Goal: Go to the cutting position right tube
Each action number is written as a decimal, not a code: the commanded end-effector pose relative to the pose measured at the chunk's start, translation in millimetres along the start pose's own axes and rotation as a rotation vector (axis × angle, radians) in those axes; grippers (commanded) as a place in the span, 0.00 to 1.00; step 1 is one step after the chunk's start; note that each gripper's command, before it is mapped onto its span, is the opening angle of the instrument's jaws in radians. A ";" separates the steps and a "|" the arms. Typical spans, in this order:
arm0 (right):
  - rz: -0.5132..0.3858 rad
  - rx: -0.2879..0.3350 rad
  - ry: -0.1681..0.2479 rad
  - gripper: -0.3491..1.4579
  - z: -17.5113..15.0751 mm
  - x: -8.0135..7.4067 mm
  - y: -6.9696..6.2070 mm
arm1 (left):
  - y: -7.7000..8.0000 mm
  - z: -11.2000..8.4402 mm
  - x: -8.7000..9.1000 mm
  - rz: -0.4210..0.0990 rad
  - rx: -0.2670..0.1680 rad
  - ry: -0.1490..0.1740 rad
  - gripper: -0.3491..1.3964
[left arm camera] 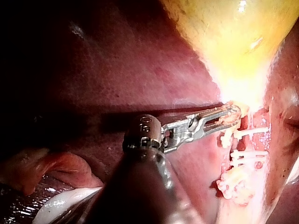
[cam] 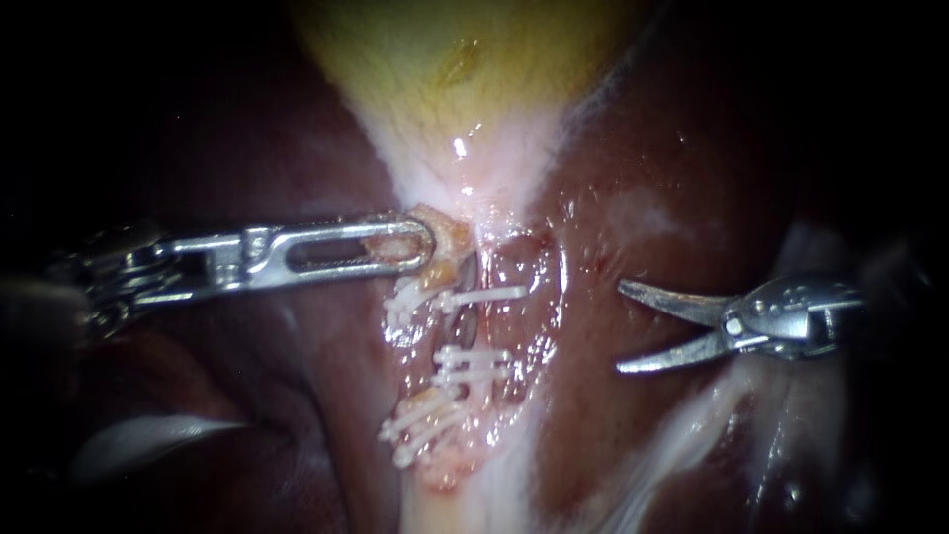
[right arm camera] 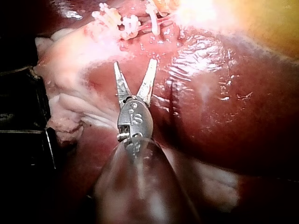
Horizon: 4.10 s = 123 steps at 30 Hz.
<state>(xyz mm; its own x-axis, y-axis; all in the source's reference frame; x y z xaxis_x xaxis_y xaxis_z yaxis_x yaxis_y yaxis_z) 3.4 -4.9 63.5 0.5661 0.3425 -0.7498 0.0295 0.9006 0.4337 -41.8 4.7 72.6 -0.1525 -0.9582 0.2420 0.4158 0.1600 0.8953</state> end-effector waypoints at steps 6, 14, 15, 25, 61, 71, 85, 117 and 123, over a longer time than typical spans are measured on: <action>0.000 0.000 0.000 0.99 0.0 0.0 0.0 | -0.4 -0.8 -0.7 -0.004 0.004 0.005 0.00; 0.000 0.000 0.000 0.99 0.0 0.0 0.0 | -2.4 -4.7 -4.1 -0.027 0.010 -0.023 0.00; 0.000 0.000 0.000 0.99 0.0 0.0 0.0 | -2.7 -5.2 -4.5 -0.024 0.012 -0.027 0.00; 0.000 0.003 0.001 0.99 0.0 0.1 -0.1 | -4.2 -7.0 -5.5 -0.017 0.016 -0.052 0.00; 0.358 0.148 0.014 0.99 9.4 -0.2 0.7 | -4.6 -7.0 -5.3 -0.012 0.013 -0.054 0.00; 0.506 0.217 0.004 0.99 10.7 0.4 1.6 | -4.7 -7.0 -5.3 -0.012 0.013 -0.054 0.00; 0.577 0.265 0.005 0.99 12.7 0.3 2.4 | -4.7 -7.0 -5.3 -0.012 0.013 -0.054 0.00; 0.605 0.339 0.069 0.99 16.6 1.1 2.9 | -4.6 -7.0 -5.2 -0.011 0.013 -0.055 0.00; 0.608 0.376 0.106 0.99 16.6 1.0 3.0 | -4.6 -6.9 -5.2 -0.011 0.013 -0.055 0.00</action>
<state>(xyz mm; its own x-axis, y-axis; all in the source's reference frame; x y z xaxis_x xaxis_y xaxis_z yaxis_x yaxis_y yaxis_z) 17.7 -6.3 72.3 0.4846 0.7980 -0.3583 0.0399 0.3890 0.9204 -36.7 7.3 64.6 -0.2063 -0.9456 0.2517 0.4023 0.1525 0.9027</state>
